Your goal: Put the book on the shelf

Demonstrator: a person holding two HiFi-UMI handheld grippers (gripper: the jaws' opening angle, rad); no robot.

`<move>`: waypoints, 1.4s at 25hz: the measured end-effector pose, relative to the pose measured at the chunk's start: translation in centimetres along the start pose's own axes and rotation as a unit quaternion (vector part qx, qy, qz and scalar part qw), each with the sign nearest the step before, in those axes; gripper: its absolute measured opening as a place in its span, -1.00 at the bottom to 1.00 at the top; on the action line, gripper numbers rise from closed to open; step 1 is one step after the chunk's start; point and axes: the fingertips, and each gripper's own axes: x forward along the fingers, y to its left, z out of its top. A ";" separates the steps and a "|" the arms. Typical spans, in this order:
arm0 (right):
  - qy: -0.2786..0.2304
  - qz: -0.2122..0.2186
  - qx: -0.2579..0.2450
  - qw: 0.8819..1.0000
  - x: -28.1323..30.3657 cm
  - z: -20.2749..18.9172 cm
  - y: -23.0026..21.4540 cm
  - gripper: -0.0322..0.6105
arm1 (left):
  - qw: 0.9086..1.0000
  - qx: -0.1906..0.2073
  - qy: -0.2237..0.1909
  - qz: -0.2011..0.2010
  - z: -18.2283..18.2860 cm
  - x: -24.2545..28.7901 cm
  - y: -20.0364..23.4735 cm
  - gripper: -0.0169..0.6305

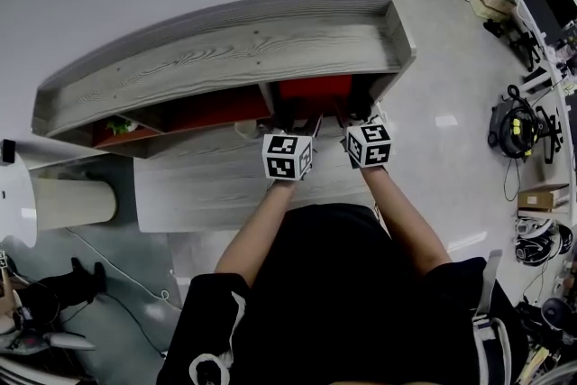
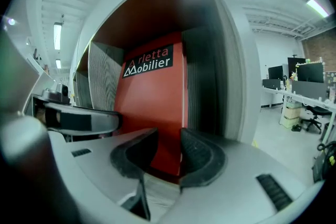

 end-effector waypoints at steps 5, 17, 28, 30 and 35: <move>0.005 -0.002 -0.006 1.000 -0.1 0.0 -0.4 -0.51 | 1.000 0.004 -0.003 -0.011 0.5 1.2 -0.4 -0.43; -0.002 -0.022 -0.006 1.000 -2.1 0.5 -0.6 -0.65 | 0.999 0.026 0.000 0.019 0.5 1.7 0.0 -0.60; -0.003 -0.034 0.003 0.999 -4.3 -0.6 -0.8 -0.70 | 0.998 0.046 0.004 0.033 0.7 3.0 0.2 -0.75; -0.001 -0.036 0.004 0.999 -4.7 -1.0 -0.7 -0.71 | 0.998 0.051 0.002 0.041 0.7 3.4 0.3 -0.75; 0.002 -0.038 -0.002 0.999 -5.8 -1.5 -0.5 -0.72 | 0.997 0.054 0.004 0.059 0.9 4.3 0.9 -0.75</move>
